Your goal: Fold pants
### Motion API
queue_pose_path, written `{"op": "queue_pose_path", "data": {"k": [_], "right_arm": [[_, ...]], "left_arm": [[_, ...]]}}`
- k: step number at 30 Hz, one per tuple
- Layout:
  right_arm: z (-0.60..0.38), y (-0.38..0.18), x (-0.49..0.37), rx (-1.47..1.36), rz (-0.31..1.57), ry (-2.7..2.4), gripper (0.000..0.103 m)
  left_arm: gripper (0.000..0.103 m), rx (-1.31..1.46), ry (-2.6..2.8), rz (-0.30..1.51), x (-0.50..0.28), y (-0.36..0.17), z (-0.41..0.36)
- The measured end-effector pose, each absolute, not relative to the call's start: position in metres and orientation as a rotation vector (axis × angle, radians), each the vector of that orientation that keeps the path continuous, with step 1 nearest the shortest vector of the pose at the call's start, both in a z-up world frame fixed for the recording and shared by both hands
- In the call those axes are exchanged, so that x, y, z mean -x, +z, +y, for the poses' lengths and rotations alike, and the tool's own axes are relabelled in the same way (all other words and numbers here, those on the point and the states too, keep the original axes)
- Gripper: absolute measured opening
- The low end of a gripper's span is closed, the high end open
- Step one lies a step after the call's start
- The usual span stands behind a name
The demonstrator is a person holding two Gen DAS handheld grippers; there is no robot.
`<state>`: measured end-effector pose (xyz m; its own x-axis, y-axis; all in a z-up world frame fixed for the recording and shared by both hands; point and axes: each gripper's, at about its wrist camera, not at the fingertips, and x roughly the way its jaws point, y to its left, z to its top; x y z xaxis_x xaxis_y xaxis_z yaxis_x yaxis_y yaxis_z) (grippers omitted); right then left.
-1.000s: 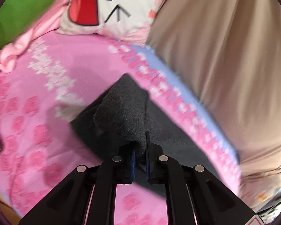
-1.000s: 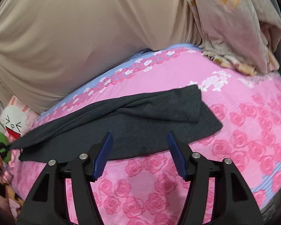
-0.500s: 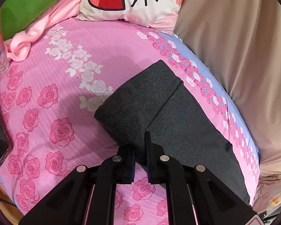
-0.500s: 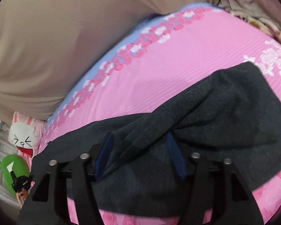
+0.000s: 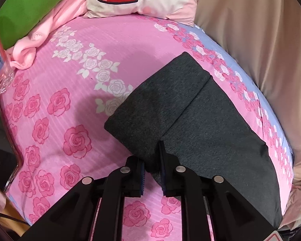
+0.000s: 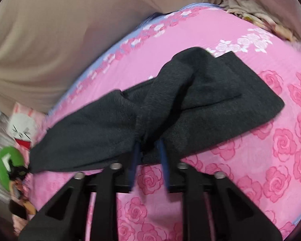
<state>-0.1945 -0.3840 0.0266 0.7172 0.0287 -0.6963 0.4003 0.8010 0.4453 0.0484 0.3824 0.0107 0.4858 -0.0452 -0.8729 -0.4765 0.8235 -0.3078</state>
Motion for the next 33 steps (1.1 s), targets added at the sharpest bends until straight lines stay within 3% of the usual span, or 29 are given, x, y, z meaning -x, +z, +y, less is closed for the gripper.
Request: {"op": "queue_pose_path", "data": {"k": [1,8,9,10,11,16,17,20,22,24,26,28,30,31,33], "right_arm": [[-0.388,0.031,0.196,-0.626,0.731,-0.239,0.071],[-0.395,0.055,0.150,-0.457,0.783,-0.378,0.065],[-0.394,0.047,0.137,-0.408,0.832,-0.409,0.057],[-0.393,0.040,0.123,-0.346,0.883,-0.440,0.021],[-0.393,0.036,0.116,-0.316,0.903,-0.449,0.006],[-0.392,0.099,0.174,-0.433,0.549,-0.360,0.006],[-0.397,0.096,0.180,-0.439,0.558,-0.370,0.006],[-0.422,0.032,0.175,-0.472,0.812,-0.416,0.007],[-0.425,0.018,0.182,-0.521,0.804,-0.395,0.007],[-0.428,0.020,0.189,-0.559,0.785,-0.381,0.014],[-0.433,0.022,0.193,-0.592,0.766,-0.394,0.035],[-0.445,0.025,0.193,-0.613,0.744,-0.413,0.040],[-0.454,0.025,0.190,-0.626,0.727,-0.427,0.036],[-0.457,0.025,0.189,-0.621,0.729,-0.439,0.011],[-0.448,0.044,0.190,-0.622,0.677,-0.405,0.007]], "left_arm": [[0.015,0.564,0.284,1.043,-0.048,0.011,0.382],[0.015,0.538,0.317,1.056,-0.051,0.006,0.376],[0.015,0.527,0.326,1.058,-0.052,0.006,0.374],[0.015,0.518,0.332,1.061,-0.053,0.006,0.373],[0.015,0.512,0.337,1.062,-0.053,0.006,0.372],[0.015,0.527,0.332,1.072,-0.053,0.007,0.375],[0.015,0.527,0.329,1.074,-0.053,0.006,0.375],[0.015,0.498,0.330,1.074,-0.055,0.004,0.372],[0.015,0.481,0.338,1.073,-0.056,0.004,0.370],[0.016,0.480,0.343,1.075,-0.056,0.004,0.370],[0.016,0.479,0.349,1.077,-0.056,0.004,0.369],[0.016,0.469,0.350,1.078,-0.057,0.005,0.368],[0.015,0.474,0.350,1.078,-0.057,0.005,0.368],[0.012,0.478,0.348,1.076,-0.059,0.007,0.369],[0.011,0.457,0.348,1.060,-0.064,0.017,0.367]]}}
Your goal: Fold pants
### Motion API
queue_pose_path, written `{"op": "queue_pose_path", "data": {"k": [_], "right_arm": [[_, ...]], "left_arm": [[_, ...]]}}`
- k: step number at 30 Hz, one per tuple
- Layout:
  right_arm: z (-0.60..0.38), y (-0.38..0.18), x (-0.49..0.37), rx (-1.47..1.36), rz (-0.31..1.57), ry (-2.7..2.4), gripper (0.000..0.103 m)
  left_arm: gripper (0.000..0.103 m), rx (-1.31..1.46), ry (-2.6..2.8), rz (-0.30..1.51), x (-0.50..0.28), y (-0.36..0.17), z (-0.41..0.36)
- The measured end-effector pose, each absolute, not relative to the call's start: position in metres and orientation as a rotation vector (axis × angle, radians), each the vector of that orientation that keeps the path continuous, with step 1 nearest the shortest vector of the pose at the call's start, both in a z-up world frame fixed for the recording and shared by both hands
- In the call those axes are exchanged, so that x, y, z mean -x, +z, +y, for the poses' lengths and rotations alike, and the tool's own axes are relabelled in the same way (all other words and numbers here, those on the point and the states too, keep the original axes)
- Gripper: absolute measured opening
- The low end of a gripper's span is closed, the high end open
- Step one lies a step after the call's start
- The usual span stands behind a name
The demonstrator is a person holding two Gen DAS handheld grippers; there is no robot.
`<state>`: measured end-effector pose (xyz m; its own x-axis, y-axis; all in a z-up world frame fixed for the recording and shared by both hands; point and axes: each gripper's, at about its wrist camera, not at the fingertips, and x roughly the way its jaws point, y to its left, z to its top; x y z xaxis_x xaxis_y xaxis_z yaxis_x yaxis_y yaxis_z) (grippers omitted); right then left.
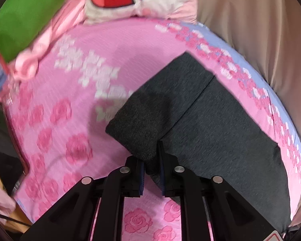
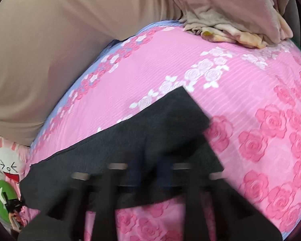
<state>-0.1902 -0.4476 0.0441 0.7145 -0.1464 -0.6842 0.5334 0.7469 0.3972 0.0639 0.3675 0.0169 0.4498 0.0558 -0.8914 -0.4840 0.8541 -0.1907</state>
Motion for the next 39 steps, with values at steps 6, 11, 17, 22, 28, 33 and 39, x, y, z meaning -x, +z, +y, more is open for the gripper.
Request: {"op": "queue_pose_path", "data": {"k": [6,11,17,22,28,33,39], "right_arm": [[-0.443,0.052,0.201,-0.565,0.673,-0.394,0.007],[-0.456,0.034,0.223,-0.645,0.696,-0.430,0.036],[-0.468,0.041,0.235,-0.674,0.685,-0.383,0.061],[-0.499,0.027,0.235,-0.823,0.669,-0.333,0.063],[-0.481,0.073,0.205,-0.603,0.640,-0.332,0.004],[-0.474,0.105,0.206,-0.374,0.589,-0.394,0.004],[-0.498,0.039,0.209,-0.429,0.781,-0.503,0.006]], "left_arm": [[0.012,0.354,0.346,1.045,-0.075,0.033,0.366],[0.020,0.268,0.335,1.041,-0.060,0.006,0.361],[0.054,0.179,0.442,0.992,-0.033,0.030,0.344],[0.054,0.257,0.447,0.950,-0.010,0.046,0.343],[0.054,0.219,0.452,0.981,-0.023,0.038,0.320],[0.054,0.196,0.470,0.999,-0.040,0.028,0.312],[0.054,0.225,0.484,1.037,-0.050,0.007,0.316]]}}
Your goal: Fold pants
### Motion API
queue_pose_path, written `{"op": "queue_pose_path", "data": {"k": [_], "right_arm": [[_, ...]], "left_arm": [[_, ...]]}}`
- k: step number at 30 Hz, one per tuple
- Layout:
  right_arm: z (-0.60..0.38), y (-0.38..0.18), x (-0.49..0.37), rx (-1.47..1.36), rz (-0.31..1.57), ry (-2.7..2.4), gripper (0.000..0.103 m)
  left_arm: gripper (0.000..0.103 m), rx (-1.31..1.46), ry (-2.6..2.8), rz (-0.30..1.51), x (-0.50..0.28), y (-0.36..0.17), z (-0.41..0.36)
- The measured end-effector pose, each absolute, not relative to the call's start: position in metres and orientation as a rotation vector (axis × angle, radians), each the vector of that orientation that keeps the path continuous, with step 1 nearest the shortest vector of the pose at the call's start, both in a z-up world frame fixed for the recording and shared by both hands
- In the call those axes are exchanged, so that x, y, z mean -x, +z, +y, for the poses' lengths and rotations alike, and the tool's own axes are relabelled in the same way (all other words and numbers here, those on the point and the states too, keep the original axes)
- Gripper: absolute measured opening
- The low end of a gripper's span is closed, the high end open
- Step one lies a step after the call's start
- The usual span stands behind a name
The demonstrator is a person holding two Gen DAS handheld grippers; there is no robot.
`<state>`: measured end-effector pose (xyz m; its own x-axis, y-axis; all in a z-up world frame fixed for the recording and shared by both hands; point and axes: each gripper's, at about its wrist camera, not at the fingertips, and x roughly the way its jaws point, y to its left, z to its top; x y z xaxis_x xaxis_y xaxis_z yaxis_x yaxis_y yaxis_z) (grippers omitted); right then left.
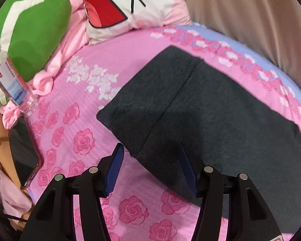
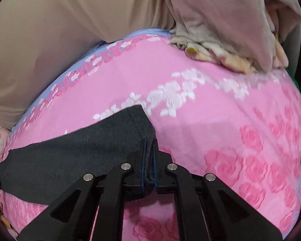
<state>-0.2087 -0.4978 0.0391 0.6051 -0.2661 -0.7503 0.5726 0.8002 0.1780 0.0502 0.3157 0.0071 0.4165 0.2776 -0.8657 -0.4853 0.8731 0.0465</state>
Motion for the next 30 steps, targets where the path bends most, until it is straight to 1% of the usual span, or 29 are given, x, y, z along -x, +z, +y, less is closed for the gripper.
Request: {"op": "queue_pose_path", "data": {"k": [1,4,6,7,8,12,15,17,18,19,20,24,26,27,29,30], "right_arm": [[-0.496,0.042,0.212,-0.423,0.771,-0.511,0.011],[-0.495,0.054,0.227,-0.411,0.727,-0.546,0.011],[-0.497,0.058,0.243,-0.435,0.703,-0.572,0.025],[-0.497,0.060,0.252,-0.448,0.691,-0.586,0.043],[-0.498,0.060,0.264,-0.473,0.680,-0.596,0.049],[-0.496,0.051,0.282,-0.603,0.693,-0.495,0.049],[-0.491,0.041,0.265,-0.590,0.747,-0.481,0.049],[-0.493,0.039,0.254,-0.607,0.737,-0.463,0.049],[-0.495,0.038,0.246,-0.623,0.735,-0.443,0.045],[-0.496,0.038,0.236,-0.626,0.745,-0.426,0.024],[-0.494,0.041,0.230,-0.604,0.746,-0.438,0.005],[-0.477,0.075,0.235,-0.456,0.653,-0.511,0.005],[-0.483,0.066,0.233,-0.384,0.722,-0.611,0.009],[-0.489,0.059,0.237,-0.331,0.764,-0.754,0.010],[-0.486,0.065,0.256,-0.311,0.713,-0.831,0.011],[-0.477,0.075,0.268,-0.332,0.648,-0.808,0.011]], "left_arm": [[0.054,0.228,0.487,1.036,-0.051,0.005,0.318],[0.054,0.238,0.483,1.030,-0.051,0.005,0.320],[0.054,0.241,0.480,1.026,-0.050,0.005,0.320],[0.054,0.243,0.478,1.024,-0.049,0.005,0.320],[0.054,0.245,0.475,1.021,-0.047,0.006,0.320],[0.054,0.248,0.432,1.006,-0.042,0.013,0.309],[0.054,0.220,0.425,0.980,-0.042,0.019,0.292],[0.054,0.192,0.407,0.964,-0.044,0.024,0.273],[0.054,0.188,0.387,0.961,-0.044,0.025,0.264],[0.054,0.185,0.362,0.958,-0.046,0.026,0.253],[0.055,0.180,0.349,0.960,-0.047,0.026,0.247],[0.056,0.139,0.344,0.984,-0.053,0.019,0.231],[0.056,0.112,0.366,1.004,-0.058,0.010,0.234],[0.057,0.099,0.392,1.018,-0.062,0.003,0.241],[0.072,0.114,0.403,1.018,-0.062,-0.004,0.254],[0.073,0.134,0.402,1.009,-0.060,-0.005,0.261]]}}
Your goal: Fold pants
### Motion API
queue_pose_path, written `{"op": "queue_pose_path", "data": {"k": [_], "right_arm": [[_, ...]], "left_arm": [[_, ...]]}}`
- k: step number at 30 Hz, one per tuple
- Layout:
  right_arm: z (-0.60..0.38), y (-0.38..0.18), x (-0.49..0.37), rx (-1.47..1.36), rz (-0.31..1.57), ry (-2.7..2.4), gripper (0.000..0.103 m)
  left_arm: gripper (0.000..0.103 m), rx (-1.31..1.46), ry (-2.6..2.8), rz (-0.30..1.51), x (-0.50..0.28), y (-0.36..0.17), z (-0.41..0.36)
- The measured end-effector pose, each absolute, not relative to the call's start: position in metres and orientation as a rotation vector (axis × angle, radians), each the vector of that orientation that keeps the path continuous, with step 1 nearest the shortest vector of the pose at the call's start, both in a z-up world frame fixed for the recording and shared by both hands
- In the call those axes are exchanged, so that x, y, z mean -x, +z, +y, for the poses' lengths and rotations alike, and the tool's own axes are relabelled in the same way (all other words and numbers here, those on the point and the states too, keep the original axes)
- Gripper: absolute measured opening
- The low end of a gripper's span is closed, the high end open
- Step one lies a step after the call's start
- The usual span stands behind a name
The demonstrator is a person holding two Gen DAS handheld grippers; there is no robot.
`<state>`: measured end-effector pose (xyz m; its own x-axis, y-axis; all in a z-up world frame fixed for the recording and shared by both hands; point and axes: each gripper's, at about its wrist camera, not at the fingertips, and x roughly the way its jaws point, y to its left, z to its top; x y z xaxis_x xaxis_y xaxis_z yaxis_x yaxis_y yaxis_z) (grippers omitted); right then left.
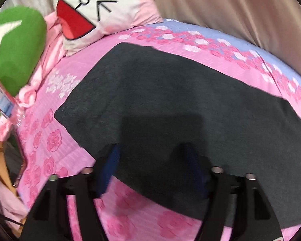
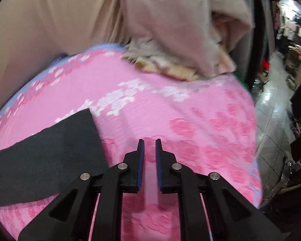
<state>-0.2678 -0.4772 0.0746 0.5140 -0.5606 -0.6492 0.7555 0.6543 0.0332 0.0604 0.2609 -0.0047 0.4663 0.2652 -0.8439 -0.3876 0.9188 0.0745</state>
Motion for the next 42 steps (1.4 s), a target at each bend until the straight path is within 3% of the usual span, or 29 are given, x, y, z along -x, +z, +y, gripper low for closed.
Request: {"op": "queue_pose_path", "data": {"k": [3,5,9,11,13,18,20,25,27,28,29,37,38,42], "right_arm": [[-0.436,0.095,0.264,-0.292,0.609,-0.702,0.012],[-0.397,0.100,0.240,-0.250,0.640,-0.551,0.012],[-0.322,0.073,0.182,-0.188,0.764,-0.316,0.012],[-0.299,0.051,0.155,-0.134,0.826,-0.284,0.012],[-0.288,0.027,0.132,-0.085,0.900,-0.341,0.012],[-0.257,0.035,0.138,-0.150,0.819,-0.264,0.013],[-0.253,0.035,0.145,-0.160,0.817,-0.232,0.027],[-0.222,0.017,0.142,-0.230,0.859,-0.113,0.029],[-0.207,0.014,0.139,-0.183,0.864,-0.111,0.034],[-0.202,0.014,0.138,-0.150,0.861,-0.113,0.038],[-0.201,0.014,0.137,-0.141,0.860,-0.112,0.043],[-0.207,0.011,0.138,-0.174,0.846,-0.112,0.045],[-0.207,0.011,0.137,-0.176,0.843,-0.110,0.045],[-0.209,0.011,0.139,-0.194,0.837,-0.104,0.046]], "left_arm": [[0.072,0.170,0.421,0.983,-0.058,-0.001,0.279],[0.067,0.204,0.425,0.963,-0.057,0.002,0.286],[0.068,0.287,0.417,0.881,-0.047,0.020,0.297],[0.067,0.217,0.469,0.933,-0.060,0.012,0.308],[0.055,0.257,0.480,0.957,-0.061,0.011,0.329],[0.056,0.398,0.452,0.863,-0.022,0.043,0.375],[0.061,0.475,0.409,0.865,-0.006,0.044,0.388],[0.062,0.693,0.223,0.951,0.002,0.010,0.384],[0.059,0.695,0.188,0.981,-0.011,0.002,0.374],[0.041,0.685,0.192,0.979,-0.018,0.000,0.369],[0.000,0.674,0.185,0.968,-0.024,0.002,0.366],[0.003,0.581,0.072,0.746,-0.050,0.104,0.347],[0.013,0.549,0.093,0.754,-0.050,0.104,0.345],[0.017,0.511,0.172,0.921,-0.056,0.058,0.352]]}}
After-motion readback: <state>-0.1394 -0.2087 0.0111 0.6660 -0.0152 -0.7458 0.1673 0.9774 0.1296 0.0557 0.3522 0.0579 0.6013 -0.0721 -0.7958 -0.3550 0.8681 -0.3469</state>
